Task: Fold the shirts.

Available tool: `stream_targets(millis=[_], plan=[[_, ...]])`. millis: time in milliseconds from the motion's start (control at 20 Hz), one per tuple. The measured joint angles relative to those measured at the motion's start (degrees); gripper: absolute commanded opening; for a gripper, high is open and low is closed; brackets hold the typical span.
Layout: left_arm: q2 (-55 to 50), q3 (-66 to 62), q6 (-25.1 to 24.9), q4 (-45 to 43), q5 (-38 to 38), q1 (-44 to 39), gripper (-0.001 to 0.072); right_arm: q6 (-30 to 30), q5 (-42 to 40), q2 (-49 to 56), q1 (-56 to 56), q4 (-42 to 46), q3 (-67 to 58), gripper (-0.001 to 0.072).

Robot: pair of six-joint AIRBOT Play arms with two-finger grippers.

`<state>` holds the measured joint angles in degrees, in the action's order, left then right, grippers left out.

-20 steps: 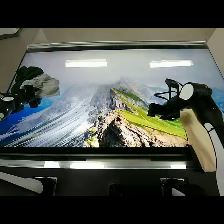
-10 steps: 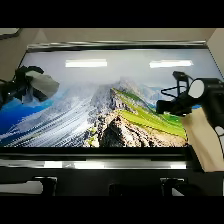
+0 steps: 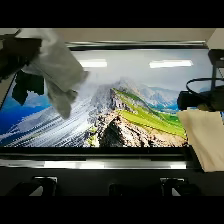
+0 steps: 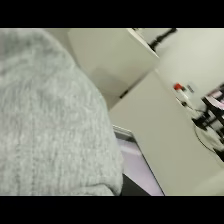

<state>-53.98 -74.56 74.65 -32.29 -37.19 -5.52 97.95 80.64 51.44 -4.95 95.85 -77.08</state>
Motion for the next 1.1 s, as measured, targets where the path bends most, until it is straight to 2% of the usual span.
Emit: stream_targets(millis=[300,450,600,650,700,750,900,1100], plan=[[-1.5,0.4,4.2,-13.4,-9.0,-15.7,0.0027,0.3,6.6,-6.4,0.0,0.5,-0.1,0.0669],[-7.5,0.4,5.4,-16.6,-11.8,-22.2,0.0028,0.4,10.1,-7.5,0.0,0.6,-0.1,0.0669],[-16.1,0.4,5.9,-18.0,-13.2,-29.8,0.003,0.4,10.3,-7.9,0.0,0.9,-0.1,0.067],[-19.5,0.4,6.0,-18.2,-13.4,-32.8,0.0073,0.4,9.4,-7.9,0.0,1.3,-0.1,0.067],[-22.7,0.4,6.2,-18.3,-13.7,-35.5,0.0354,0.4,8.2,-7.7,0.0,1.7,-0.1,0.067],[-26.0,0.3,6.2,-18.2,-14.0,-38.2,0.0708,0.4,6.6,-7.2,0.0,2.4,-0.1,0.067],[-32.5,-1.9,6.4,-18.8,-17.9,-42.1,0.0704,0.4,2.6,-4.2,0.0,3.7,-0.1,0.067],[-33.0,-7.4,7.5,-28.6,-29.0,-36.7,0.0704,0.4,2.3,2.8,0.0,3.2,0.0,0.0671]])
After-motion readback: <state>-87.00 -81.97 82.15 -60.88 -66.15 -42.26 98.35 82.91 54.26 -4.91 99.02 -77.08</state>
